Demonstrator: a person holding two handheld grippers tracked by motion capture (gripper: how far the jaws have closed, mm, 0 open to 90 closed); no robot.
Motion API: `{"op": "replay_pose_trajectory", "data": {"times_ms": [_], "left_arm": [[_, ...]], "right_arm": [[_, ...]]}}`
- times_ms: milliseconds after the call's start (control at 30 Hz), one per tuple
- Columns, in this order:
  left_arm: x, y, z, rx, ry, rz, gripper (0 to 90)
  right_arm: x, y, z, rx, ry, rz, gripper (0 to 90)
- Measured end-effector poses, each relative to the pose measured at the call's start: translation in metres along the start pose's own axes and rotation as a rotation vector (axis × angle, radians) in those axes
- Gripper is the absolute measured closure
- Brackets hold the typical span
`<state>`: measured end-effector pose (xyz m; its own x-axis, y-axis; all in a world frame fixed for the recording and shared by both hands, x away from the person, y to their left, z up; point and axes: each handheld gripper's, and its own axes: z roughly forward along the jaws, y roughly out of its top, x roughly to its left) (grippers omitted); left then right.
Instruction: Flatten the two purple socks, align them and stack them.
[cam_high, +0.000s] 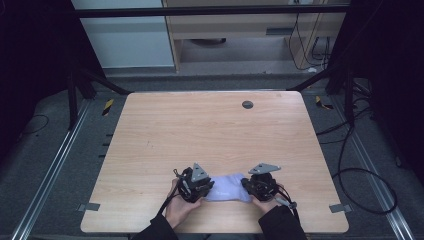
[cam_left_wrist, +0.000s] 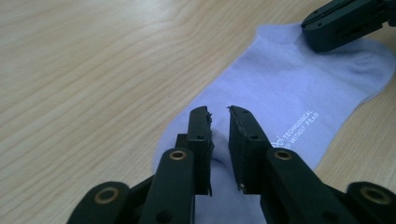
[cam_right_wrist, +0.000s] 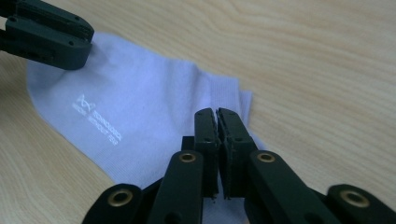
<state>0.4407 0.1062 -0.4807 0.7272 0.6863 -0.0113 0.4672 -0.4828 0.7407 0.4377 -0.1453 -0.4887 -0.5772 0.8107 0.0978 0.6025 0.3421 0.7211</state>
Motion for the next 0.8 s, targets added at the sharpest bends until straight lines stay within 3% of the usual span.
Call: {"op": "replay_pose_trajectory", "data": {"times_ms": [200, 367, 467, 800], "left_arm": [[0.019, 0.000, -0.021, -0.045, 0.023, -0.042, 66.8], [0.036, -0.006, -0.036, -0.076, 0.050, -0.058, 55.0], [0.047, -0.011, -0.044, -0.084, 0.071, -0.077, 48.6], [0.085, -0.031, -0.063, -0.097, 0.154, -0.158, 35.5]], "right_arm": [[-0.018, 0.000, -0.017, -0.105, -0.049, 0.035, 64.3], [-0.040, -0.004, -0.028, -0.156, -0.112, 0.077, 47.7], [-0.050, -0.007, -0.031, -0.164, -0.142, 0.091, 39.8], [-0.069, -0.014, -0.035, -0.158, -0.185, 0.121, 30.3]]}}
